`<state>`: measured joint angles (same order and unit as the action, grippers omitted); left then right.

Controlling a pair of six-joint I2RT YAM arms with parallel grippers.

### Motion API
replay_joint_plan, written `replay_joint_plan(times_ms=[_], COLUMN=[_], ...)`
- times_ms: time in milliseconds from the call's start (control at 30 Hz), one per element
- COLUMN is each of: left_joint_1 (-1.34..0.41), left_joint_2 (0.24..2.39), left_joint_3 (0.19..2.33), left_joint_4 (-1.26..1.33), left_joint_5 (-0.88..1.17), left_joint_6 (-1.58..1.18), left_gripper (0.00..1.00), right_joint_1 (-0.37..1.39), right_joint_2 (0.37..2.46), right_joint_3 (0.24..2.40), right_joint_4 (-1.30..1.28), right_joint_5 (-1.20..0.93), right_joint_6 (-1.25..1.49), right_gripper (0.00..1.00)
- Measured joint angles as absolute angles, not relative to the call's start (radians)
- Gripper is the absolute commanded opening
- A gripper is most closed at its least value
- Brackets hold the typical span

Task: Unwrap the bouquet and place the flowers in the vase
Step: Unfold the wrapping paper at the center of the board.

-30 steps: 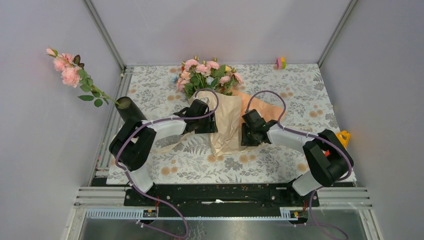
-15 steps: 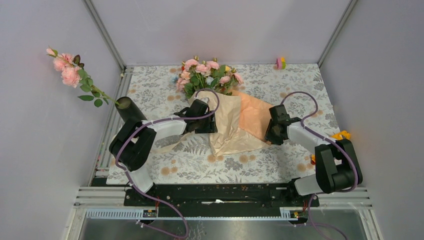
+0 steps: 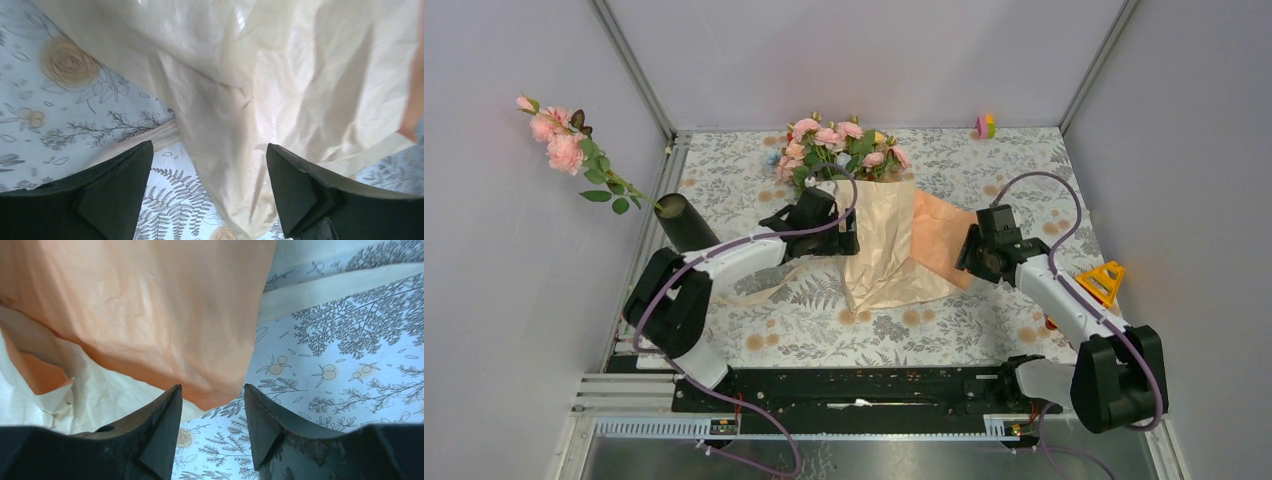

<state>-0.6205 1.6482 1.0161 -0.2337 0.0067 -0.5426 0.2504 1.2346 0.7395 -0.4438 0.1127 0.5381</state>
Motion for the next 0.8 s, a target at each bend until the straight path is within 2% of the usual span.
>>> replay_joint_plan(times_ms=[67, 233, 333, 567, 800], left_joint_1=[-0.62, -0.672, -0.741, -0.865, -0.934], left_joint_2=[1.6, 1.531, 1.544, 1.734, 1.929], left_joint_3=[1.029, 1.115, 1.181, 1.37, 1.516], left_joint_4=[-0.244, -0.258, -0.262, -0.31, -0.419], left_joint_5=[-0.006, -0.035, -0.039, -0.065, -0.183], left_joint_6=[-0.538, -0.538, -0.537, -0.505, -0.43], left_gripper=[0.91, 0.93, 0.99, 0.99, 0.99], right_joint_1=[0.249, 0.201, 0.128, -0.075, -0.132], right_joint_2=[1.201, 1.182, 1.185, 1.286, 1.399], right_joint_3=[0.765, 0.789, 0.788, 0.777, 0.754], right_joint_4=[-0.465, -0.467, -0.458, -0.306, -0.195], right_joint_5=[0.117, 0.107, 0.076, -0.093, -0.212], right_joint_6=[0.52, 0.494, 0.483, 0.477, 0.504], right_gripper=[0.65, 0.75, 0.8, 0.8, 0.79])
